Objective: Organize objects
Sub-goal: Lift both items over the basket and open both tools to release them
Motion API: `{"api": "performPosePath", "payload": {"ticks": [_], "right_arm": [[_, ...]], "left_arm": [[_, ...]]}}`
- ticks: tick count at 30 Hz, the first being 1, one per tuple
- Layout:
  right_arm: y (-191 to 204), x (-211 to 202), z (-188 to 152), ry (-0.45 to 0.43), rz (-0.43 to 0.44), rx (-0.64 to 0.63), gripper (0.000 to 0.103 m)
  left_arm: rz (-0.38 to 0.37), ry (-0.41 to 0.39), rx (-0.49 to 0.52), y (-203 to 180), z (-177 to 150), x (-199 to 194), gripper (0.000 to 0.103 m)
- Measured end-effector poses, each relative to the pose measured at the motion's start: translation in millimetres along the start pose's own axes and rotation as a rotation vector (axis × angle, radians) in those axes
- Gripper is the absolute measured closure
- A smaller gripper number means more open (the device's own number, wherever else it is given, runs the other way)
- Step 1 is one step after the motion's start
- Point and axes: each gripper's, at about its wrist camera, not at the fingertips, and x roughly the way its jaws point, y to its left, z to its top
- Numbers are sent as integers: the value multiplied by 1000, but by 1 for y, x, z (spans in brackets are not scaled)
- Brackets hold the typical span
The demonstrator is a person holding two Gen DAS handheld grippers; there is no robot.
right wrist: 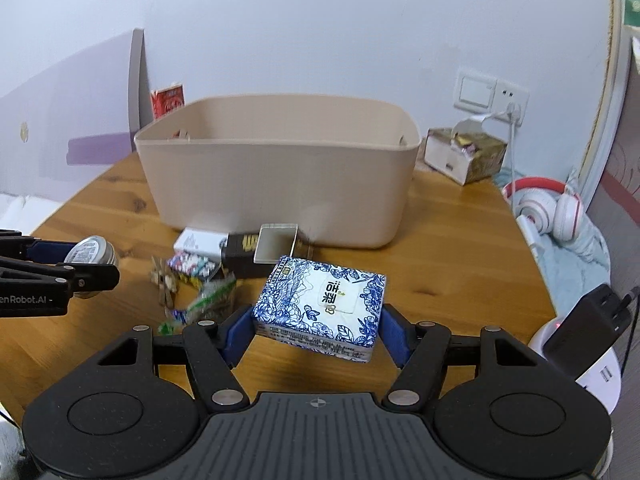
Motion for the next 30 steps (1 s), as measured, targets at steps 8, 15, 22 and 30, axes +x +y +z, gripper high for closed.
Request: {"api": "performPosePath", "payload": {"ticks": [8,15,22,30], "right_arm": [[-5,-13,18,-63,-13,15,39],[-13,-18,41,-114,-28,27,39],[-20,-19,70,-181,-48,23,39],[-26,-9,100,-221,-61,12,39]], "left_arm": [[10,-73,4,8,25,-12,48],[5,-124,7,10,51,-15,48],[-3,-169,16,8,83,-10,48],[1,-171,13,2,115,21,48]]}}
